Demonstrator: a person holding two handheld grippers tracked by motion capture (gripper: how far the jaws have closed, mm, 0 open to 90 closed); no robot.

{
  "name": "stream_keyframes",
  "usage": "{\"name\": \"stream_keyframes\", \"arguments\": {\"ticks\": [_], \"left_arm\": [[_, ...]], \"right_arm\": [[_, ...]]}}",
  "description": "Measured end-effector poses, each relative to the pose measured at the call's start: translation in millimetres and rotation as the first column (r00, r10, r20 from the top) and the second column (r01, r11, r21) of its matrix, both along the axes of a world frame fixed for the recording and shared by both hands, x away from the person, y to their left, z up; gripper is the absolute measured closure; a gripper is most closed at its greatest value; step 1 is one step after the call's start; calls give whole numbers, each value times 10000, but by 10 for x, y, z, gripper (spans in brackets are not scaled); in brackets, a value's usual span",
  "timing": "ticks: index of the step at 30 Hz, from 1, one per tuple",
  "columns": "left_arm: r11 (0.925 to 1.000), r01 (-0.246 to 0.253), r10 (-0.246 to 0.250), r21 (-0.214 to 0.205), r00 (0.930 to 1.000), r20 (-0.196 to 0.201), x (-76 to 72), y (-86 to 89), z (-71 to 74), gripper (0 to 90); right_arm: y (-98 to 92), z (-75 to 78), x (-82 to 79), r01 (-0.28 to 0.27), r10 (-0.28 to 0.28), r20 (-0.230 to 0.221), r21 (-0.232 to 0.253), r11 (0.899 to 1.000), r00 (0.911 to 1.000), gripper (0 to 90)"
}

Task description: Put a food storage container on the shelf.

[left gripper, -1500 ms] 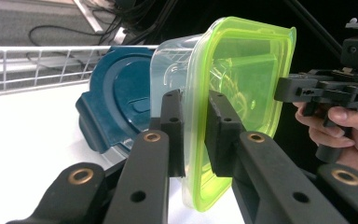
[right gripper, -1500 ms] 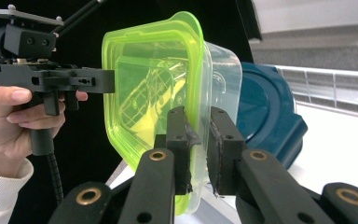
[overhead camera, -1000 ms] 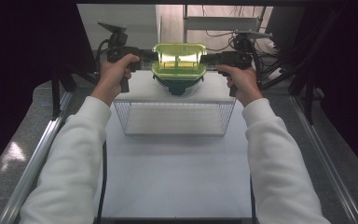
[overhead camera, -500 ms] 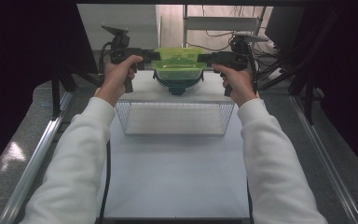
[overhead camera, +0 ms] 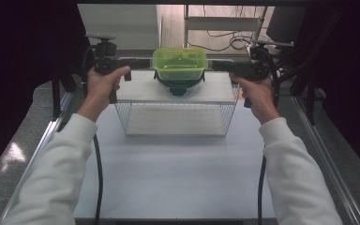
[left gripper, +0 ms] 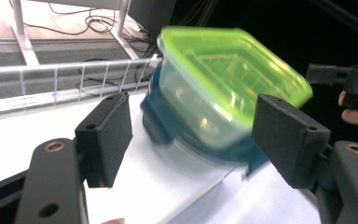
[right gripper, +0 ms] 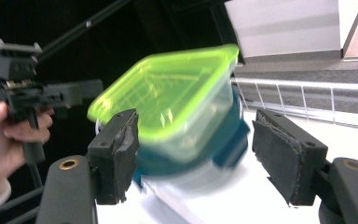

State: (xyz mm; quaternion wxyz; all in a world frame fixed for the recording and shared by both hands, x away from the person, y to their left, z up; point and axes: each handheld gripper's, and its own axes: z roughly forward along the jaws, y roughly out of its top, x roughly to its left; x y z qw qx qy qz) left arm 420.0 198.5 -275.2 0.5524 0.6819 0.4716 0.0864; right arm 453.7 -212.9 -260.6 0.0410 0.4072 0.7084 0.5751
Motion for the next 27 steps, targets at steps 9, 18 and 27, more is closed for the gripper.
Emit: {"name": "stream_keyframes", "arguments": {"ticks": [9,18,27], "left_arm": [[9977,405,-427,551,9983,398,-610,24,-318,265],[9880,665,-688,1393,9976,115,-1189,-51,-909,261],[9755,832,-707,2035,9952,-676,-1515,-61,-1445,255]], "right_arm": [[-145,-223,-446,-396,428,277,-1066,9935,9987,303],[-324,-761,-989,-448,490,167,-1941,9800,9987,259],[-411,-1253,-1351,-652,583,-342,-2626,9627,9977,241]]}}
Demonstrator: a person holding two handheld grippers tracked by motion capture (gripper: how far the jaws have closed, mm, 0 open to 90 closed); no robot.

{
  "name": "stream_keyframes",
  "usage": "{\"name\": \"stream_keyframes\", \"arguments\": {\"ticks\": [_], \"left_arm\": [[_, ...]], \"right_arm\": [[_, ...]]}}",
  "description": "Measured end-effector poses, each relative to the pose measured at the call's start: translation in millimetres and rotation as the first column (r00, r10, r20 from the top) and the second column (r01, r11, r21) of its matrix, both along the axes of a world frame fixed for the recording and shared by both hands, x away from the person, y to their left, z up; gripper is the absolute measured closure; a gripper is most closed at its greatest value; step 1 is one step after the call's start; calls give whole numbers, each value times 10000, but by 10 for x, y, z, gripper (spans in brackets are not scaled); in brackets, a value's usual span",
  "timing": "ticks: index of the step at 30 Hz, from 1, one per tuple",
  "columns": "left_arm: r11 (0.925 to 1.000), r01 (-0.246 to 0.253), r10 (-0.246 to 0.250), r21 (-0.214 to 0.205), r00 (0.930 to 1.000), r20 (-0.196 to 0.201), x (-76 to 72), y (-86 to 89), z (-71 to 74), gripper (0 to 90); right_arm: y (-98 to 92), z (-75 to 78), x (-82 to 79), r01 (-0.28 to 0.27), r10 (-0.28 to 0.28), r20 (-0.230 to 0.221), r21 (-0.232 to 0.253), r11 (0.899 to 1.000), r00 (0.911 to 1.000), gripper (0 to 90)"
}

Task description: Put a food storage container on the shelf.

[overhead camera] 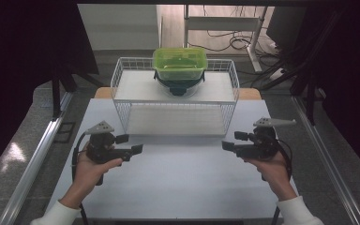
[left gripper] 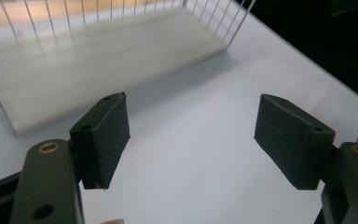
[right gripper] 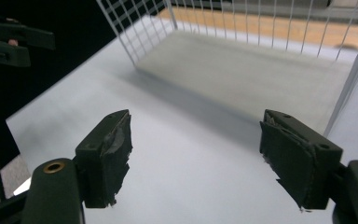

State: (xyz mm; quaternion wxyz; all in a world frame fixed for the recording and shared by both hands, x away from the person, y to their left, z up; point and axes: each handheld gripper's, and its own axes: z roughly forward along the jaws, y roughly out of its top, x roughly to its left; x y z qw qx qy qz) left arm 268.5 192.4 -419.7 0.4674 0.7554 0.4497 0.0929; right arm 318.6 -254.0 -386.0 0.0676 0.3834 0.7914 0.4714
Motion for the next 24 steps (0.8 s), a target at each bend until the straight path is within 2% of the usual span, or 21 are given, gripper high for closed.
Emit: {"name": "stream_keyframes", "arguments": {"ticks": [2,5,12,17,21,24], "left_arm": [[9999,-65,65,136,10000,-57,-61,0,-93,253],[10000,-58,59,28,9995,-301,-122,-7,-208,253],[9998,-66,80,182,9970,-774,-141,-39,-380,242],[9995,-106,127,293,9974,-712,-158,-59,-390,240],[9999,-127,125,-9,9956,-926,-133,-56,-424,236],[9998,-171,184,142,9954,-942,-123,-70,-455,227]], "right_arm": [[2,-105,-60,-38,37,-51,-125,9999,10000,228],[13,-272,-129,-111,105,-219,-288,9995,9997,218],[72,-596,-160,-270,200,-703,-995,9947,9973,209],[93,-621,-158,-339,268,-615,-1173,9925,9977,201],[72,-600,-167,-256,201,-529,-1062,9940,9984,200],[70,-604,-166,-264,210,-498,-1098,9936,9985,192]]}}
